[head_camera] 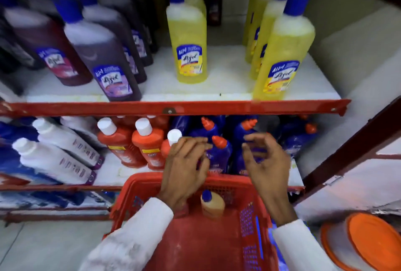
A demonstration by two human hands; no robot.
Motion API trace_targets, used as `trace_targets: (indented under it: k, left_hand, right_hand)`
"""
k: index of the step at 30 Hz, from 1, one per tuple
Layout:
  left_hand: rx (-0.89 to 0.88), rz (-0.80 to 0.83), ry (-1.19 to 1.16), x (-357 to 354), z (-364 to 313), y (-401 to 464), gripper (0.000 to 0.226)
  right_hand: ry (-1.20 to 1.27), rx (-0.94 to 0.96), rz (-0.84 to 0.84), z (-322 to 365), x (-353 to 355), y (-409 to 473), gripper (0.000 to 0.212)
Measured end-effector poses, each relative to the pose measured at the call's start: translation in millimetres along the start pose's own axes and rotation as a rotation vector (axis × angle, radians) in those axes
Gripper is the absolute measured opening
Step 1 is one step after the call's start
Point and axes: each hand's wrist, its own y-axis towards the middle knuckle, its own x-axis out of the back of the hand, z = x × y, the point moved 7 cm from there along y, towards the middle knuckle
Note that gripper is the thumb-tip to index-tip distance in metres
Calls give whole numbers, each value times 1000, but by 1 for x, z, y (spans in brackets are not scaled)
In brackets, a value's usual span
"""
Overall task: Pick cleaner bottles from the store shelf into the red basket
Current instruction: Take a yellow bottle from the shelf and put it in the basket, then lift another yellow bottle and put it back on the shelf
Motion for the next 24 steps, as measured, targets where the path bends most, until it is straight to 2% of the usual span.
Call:
trace_targets:
  k: [3,5,8,11,15,20,22,24]
  left_hand:
    - [-103,-103,167,13,-28,49,38]
    - [-100,-109,250,11,-33,74,43]
    - [-35,-17,337,2,-29,101,48]
    - [27,91,369,-11,-14,112,46]
    - [48,167,386,-17,-2,114,39]
    - [45,150,376,-17,-1,112,37]
    - [52,143,363,-17,-1,113,36]
    - [68,146,347,-17,-3,114,36]
  right_hand:
    - [-19,215,-339,48,31,36,37]
    - [-46,256,-475,61,39,57,54]
    - [-72,140,-500,64,37,94,88]
    - [-65,21,-377,55,21,130,112]
    - [8,-24,-286,45,15,161,105]
    - [208,14,-235,53,17,166,95]
    - [369,33,-214,70,23,164,89]
    - [669,62,-62,86,27,168,75]
